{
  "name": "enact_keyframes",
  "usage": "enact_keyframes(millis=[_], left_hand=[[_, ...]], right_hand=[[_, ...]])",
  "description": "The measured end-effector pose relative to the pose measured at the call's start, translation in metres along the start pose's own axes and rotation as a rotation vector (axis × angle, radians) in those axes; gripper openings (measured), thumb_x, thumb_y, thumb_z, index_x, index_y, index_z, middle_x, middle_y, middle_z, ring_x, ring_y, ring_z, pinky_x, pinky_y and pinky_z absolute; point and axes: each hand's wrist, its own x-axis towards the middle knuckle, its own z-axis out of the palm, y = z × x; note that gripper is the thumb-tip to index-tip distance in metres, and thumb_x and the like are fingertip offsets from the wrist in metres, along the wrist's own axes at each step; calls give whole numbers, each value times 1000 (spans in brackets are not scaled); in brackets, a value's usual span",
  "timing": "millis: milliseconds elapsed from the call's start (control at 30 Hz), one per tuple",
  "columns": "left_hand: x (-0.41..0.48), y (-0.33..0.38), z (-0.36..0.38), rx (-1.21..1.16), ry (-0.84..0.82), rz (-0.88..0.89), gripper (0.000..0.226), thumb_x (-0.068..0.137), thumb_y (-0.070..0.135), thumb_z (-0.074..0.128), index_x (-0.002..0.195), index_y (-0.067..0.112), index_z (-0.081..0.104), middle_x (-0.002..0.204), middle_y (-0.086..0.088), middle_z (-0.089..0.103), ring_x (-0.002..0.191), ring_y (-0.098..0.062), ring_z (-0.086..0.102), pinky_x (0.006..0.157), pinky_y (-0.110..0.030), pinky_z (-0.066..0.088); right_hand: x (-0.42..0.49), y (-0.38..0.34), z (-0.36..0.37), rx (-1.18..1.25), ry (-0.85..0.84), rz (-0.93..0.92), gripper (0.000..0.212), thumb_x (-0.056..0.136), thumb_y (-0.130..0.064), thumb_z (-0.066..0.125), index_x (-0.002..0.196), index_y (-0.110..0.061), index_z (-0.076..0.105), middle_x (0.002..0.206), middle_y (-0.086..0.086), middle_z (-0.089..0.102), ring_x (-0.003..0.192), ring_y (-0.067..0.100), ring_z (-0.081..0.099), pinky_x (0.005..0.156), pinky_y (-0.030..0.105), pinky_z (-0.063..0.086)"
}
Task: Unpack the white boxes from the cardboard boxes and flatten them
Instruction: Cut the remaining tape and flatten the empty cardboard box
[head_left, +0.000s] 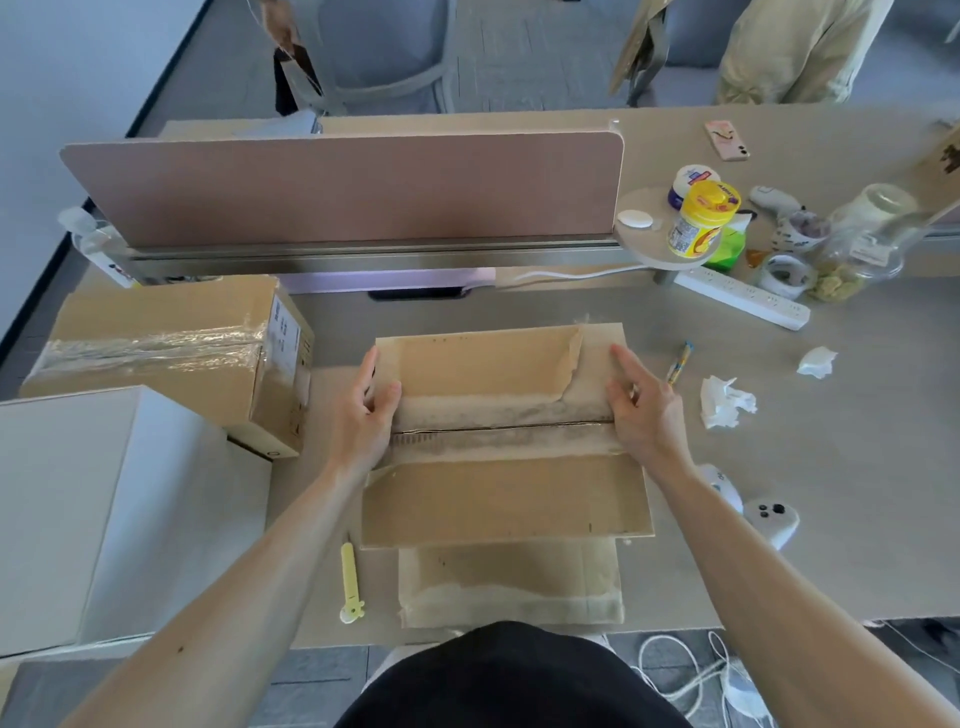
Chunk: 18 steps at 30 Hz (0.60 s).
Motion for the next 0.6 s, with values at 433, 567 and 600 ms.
enact_keyframes(millis=[433,567,600], left_hand=[[-17,-58,5,-83,-140,-148,59,95,44,57,150,37,36,136,33,44,134,-4,43,112,-39,39],[-34,-86,-7,-135,31,-303,45,91,50,57,133,34,54,127,10,62,116,-12,60,103,-40,48],[-41,-93,-12,-102,84,-346,34,94,43,58,126,31,58,117,6,66,107,-16,64,98,-42,51]], right_hand=[[-9,28,29,-184,-189,68,49,97,-9,49,145,-13,44,154,8,35,137,28,38,107,33,31],[-11,12,40,-318,-75,-37,49,89,1,53,136,-12,54,156,18,27,141,36,28,114,42,26],[-13,4,46,-304,-63,-91,48,87,2,54,134,-11,57,154,19,30,140,37,30,114,44,27]])
